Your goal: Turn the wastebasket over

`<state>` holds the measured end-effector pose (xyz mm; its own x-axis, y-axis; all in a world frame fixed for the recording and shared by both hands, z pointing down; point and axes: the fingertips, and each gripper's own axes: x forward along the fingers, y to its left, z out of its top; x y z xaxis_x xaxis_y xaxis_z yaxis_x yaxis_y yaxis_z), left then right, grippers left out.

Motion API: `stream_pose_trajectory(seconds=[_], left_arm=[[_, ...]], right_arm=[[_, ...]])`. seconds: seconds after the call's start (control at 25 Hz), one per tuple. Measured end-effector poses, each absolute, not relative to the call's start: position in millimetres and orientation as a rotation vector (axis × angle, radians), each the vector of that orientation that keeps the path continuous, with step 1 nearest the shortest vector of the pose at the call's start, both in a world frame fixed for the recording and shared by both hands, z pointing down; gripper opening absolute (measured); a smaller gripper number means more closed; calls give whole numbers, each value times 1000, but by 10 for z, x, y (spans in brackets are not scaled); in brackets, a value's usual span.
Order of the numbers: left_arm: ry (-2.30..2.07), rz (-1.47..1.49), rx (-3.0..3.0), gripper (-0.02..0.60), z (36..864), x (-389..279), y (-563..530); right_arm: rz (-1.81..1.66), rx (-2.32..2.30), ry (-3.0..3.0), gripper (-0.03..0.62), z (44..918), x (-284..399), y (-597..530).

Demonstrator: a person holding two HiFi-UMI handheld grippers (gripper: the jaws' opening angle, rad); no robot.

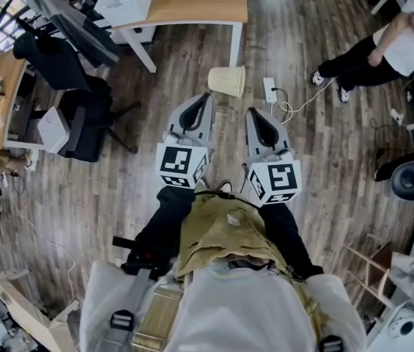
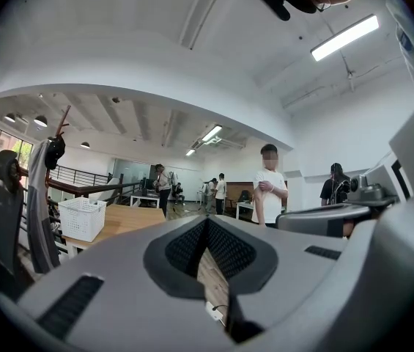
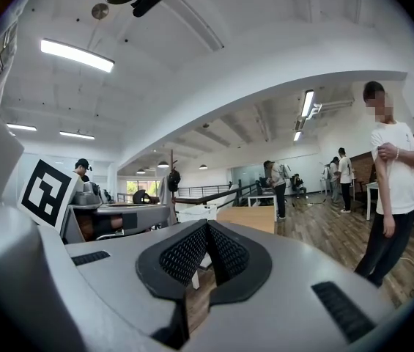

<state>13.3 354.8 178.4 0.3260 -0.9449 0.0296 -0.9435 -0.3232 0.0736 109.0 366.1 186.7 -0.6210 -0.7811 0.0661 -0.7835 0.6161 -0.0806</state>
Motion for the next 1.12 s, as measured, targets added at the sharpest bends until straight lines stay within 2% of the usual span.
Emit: stream_pose_trajectory(seconds=[0.6,1.12], left_arm=[[-1776,2,2444,2,2043,78,3241],[-1642,1,2418,2,2465,-412,1516]], right_arm=[[235,1350,-2779,20,2179,1168,3416],[286,1393,-2696,20,2484,636,1718]])
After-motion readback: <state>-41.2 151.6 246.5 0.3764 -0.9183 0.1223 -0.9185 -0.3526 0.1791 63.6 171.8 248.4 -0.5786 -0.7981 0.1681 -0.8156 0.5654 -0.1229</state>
